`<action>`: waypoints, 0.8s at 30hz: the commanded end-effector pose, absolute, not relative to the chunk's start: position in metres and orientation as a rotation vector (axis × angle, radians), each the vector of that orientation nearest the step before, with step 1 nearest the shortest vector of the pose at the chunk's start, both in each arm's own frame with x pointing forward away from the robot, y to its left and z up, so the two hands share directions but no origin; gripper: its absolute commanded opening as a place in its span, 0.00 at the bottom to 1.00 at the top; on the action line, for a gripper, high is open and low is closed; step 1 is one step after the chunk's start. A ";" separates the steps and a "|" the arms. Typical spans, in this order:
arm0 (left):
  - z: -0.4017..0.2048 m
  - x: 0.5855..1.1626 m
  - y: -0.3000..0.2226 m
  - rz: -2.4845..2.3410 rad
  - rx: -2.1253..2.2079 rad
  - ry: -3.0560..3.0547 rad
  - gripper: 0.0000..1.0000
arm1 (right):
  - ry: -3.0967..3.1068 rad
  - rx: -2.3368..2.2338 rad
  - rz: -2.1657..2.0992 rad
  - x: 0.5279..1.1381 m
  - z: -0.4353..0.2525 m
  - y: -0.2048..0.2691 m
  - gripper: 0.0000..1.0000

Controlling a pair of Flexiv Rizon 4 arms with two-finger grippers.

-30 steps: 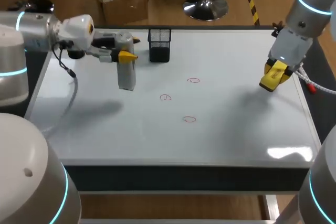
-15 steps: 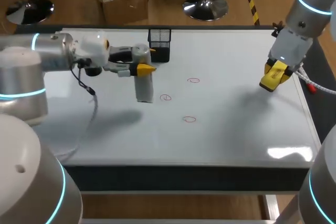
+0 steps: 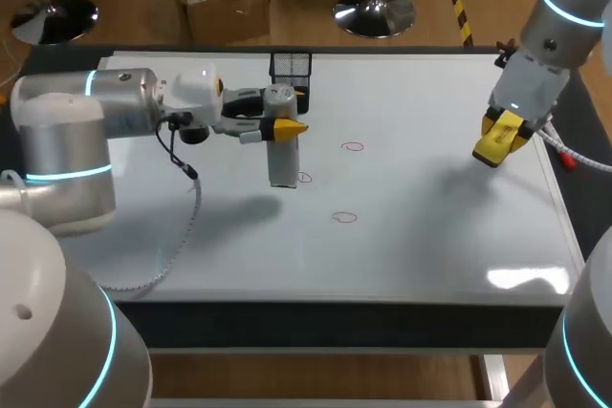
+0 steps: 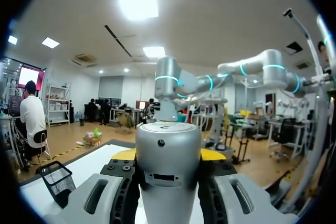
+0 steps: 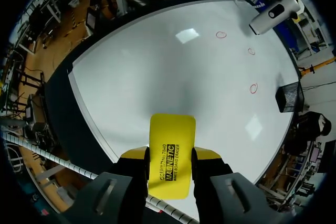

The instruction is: Pick up the inspection probe, press it on each red-marked spot on the whiteboard one by one, put down the probe, pick up the eraser, and wipe off all the red marks.

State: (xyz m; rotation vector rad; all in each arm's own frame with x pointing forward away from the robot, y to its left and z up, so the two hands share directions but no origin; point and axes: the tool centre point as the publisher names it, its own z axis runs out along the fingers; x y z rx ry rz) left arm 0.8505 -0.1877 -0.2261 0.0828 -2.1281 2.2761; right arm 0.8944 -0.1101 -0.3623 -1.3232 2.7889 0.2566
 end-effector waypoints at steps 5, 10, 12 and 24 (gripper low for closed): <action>-0.236 0.864 -0.204 2.287 0.072 -2.120 0.00 | 2.791 -1.326 0.251 0.895 -0.362 -0.110 0.00; -0.243 0.874 -0.211 2.280 0.081 -2.113 0.00 | 2.791 -1.326 0.251 0.895 -0.362 -0.110 0.00; -0.245 0.877 -0.213 2.287 0.074 -2.120 0.00 | 2.791 -1.326 0.251 0.895 -0.362 -0.110 0.00; -0.260 0.887 -0.219 2.306 0.069 -2.126 0.00 | 2.791 -1.326 0.251 0.895 -0.362 -0.110 0.00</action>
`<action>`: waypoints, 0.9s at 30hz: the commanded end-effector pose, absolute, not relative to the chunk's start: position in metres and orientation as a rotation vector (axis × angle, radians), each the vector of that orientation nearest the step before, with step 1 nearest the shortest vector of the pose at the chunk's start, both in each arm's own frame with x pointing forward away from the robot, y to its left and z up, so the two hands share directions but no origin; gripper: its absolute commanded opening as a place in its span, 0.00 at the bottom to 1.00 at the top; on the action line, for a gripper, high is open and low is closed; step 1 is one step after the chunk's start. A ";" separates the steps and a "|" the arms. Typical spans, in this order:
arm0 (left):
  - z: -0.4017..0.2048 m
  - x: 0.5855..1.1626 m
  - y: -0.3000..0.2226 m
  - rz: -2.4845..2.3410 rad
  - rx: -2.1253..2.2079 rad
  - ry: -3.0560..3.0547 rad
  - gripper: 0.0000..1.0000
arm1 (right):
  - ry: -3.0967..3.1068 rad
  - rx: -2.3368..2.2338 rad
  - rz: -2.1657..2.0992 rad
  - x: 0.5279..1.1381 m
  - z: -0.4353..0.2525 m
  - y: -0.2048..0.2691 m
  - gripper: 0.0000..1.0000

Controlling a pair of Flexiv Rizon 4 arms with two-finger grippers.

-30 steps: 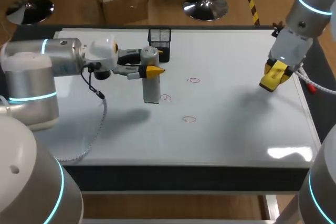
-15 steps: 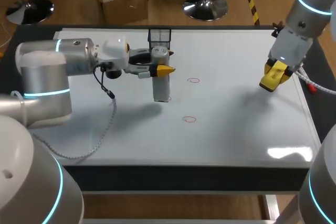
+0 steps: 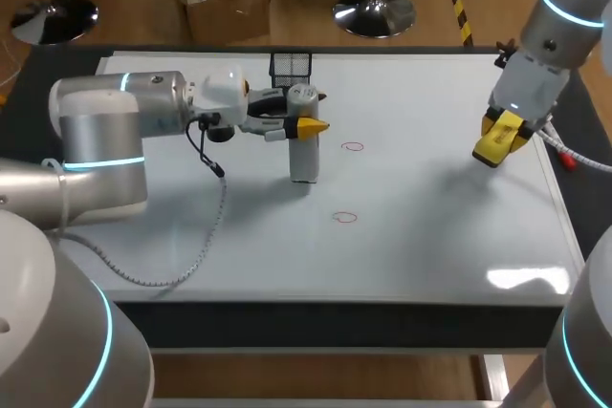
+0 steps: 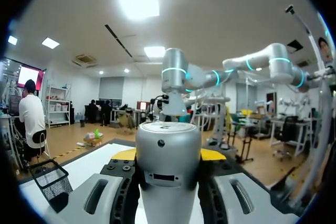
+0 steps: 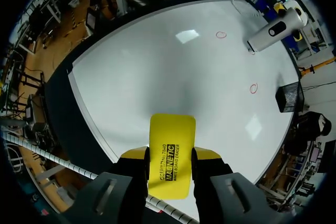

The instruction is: Pick up the inspection probe, press it on each red-marked spot on the whiteboard one by one, put down the probe, pick up the eraser, and wipe off all the red marks.

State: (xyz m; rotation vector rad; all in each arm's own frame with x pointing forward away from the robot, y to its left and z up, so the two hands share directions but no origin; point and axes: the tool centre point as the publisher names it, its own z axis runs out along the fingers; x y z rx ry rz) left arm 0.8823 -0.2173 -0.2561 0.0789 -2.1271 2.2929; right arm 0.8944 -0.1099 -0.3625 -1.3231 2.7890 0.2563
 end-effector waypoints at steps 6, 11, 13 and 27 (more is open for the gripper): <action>-0.267 0.893 -0.219 2.306 0.061 -2.136 0.00 | 2.791 -1.326 0.251 0.895 -0.362 -0.110 0.00; -0.268 0.896 -0.218 2.301 0.059 -2.137 0.00 | 2.791 -1.326 0.251 0.895 -0.362 -0.110 0.00; -0.270 0.896 -0.218 2.296 0.051 -2.140 0.00 | 2.791 -1.326 0.251 0.895 -0.362 -0.110 0.00; -0.279 0.897 -0.217 2.240 0.017 -2.181 0.00 | 2.791 -1.326 0.251 0.895 -0.362 -0.110 0.00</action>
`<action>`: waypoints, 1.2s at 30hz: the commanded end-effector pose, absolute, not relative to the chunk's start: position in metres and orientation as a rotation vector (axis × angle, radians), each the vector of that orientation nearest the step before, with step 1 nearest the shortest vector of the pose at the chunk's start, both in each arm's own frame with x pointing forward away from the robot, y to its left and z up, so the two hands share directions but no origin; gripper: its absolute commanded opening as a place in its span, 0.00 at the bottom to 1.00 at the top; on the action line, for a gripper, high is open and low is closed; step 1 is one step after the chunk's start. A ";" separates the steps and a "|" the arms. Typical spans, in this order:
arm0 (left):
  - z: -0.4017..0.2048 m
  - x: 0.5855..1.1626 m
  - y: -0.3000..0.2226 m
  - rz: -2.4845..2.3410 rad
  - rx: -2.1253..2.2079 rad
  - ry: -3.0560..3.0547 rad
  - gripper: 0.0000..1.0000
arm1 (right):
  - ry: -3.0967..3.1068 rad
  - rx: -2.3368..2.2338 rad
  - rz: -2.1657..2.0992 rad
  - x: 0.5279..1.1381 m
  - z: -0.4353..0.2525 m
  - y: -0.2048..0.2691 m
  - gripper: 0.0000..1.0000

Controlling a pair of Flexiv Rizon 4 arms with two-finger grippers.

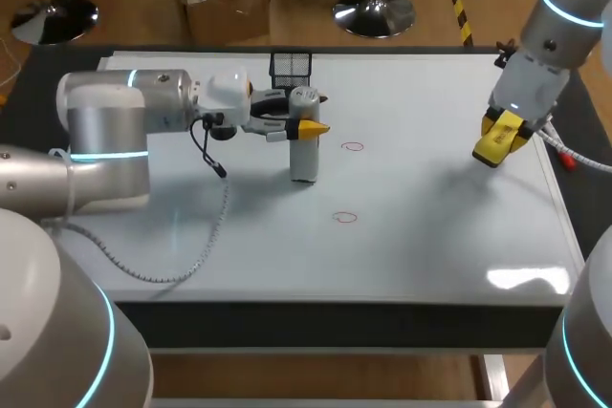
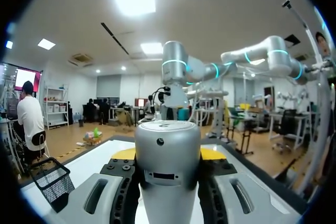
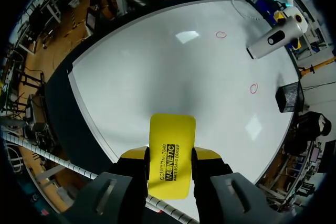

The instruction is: Pick up the inspection probe, press it on each red-marked spot on the whiteboard one by one, put down the probe, pick up the eraser, and wipe off all the red marks.

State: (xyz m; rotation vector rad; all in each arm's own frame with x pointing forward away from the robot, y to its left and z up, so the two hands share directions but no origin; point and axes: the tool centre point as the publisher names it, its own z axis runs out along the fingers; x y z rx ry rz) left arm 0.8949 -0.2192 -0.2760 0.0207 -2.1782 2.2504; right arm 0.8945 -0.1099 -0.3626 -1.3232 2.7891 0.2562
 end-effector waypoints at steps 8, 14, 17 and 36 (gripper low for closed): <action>-0.282 0.896 -0.215 2.221 0.009 -2.203 0.00 | 2.791 -1.326 0.251 0.895 -0.362 -0.110 0.00; -0.283 0.896 -0.216 2.216 0.007 -2.204 0.00 | 2.791 -1.326 0.251 0.895 -0.362 -0.110 0.00; -0.282 0.895 -0.217 2.215 0.002 -2.201 0.00 | 2.791 -1.326 0.251 0.895 -0.362 -0.110 0.00; -0.258 0.881 -0.198 2.208 -0.142 -2.146 0.00 | 2.791 -1.326 0.251 0.895 -0.362 -0.110 0.00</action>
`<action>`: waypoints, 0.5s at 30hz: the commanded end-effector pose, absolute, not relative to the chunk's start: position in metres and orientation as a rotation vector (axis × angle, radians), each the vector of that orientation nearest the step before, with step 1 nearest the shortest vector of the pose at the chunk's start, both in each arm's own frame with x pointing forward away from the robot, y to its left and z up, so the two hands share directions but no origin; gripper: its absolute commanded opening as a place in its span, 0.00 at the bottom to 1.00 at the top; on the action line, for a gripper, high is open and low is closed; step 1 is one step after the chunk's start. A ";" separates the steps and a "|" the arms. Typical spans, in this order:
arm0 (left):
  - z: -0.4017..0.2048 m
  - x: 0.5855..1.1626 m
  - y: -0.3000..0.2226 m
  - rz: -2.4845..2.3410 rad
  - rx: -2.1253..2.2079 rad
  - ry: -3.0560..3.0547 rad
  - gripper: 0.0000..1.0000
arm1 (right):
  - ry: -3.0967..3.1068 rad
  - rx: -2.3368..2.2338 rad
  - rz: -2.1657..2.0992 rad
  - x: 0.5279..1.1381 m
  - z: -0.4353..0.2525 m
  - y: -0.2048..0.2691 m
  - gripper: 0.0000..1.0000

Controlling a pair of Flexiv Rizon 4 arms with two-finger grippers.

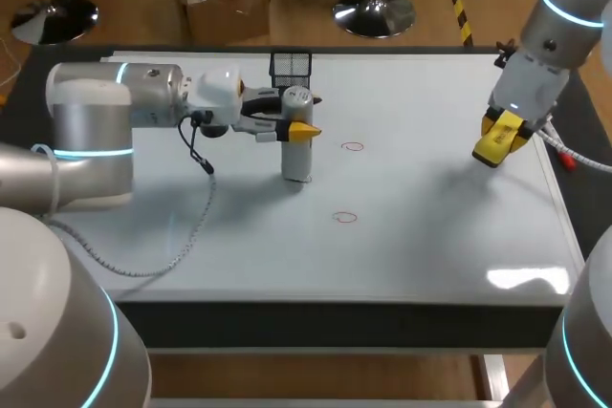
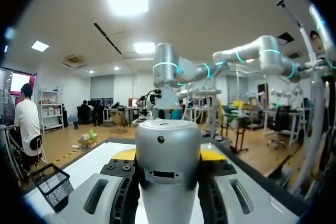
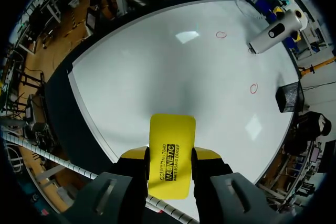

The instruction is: Pick up the inspection probe, press it on each red-marked spot on the whiteboard one by one, put down the probe, pick up the eraser, and wipe off all the red marks.

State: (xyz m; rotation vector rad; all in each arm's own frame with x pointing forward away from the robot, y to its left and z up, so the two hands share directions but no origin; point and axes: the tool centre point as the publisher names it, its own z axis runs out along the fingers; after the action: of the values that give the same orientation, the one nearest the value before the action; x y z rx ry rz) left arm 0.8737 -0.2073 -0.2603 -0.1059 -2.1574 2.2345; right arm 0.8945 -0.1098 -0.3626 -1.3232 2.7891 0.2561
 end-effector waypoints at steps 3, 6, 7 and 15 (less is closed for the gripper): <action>-0.255 0.887 -0.194 2.202 -0.151 -2.148 0.00 | 2.791 -1.326 0.251 0.895 -0.362 -0.110 0.00; -0.252 0.890 -0.190 2.190 -0.166 -2.157 0.00 | 2.791 -1.326 0.251 0.895 -0.362 -0.110 0.00; -0.252 0.891 -0.189 2.182 -0.177 -2.152 0.00 | 2.791 -1.326 0.251 0.895 -0.362 -0.110 0.00; -0.253 0.896 -0.177 2.158 -0.219 -2.131 0.00 | 2.791 -1.326 0.251 0.895 -0.362 -0.110 0.00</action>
State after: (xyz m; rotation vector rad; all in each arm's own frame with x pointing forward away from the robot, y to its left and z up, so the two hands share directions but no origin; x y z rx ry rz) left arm 0.8917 -0.1830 -0.2532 -0.1820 -2.1487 2.1803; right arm 0.8945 -0.1098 -0.3627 -1.3232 2.7891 0.2561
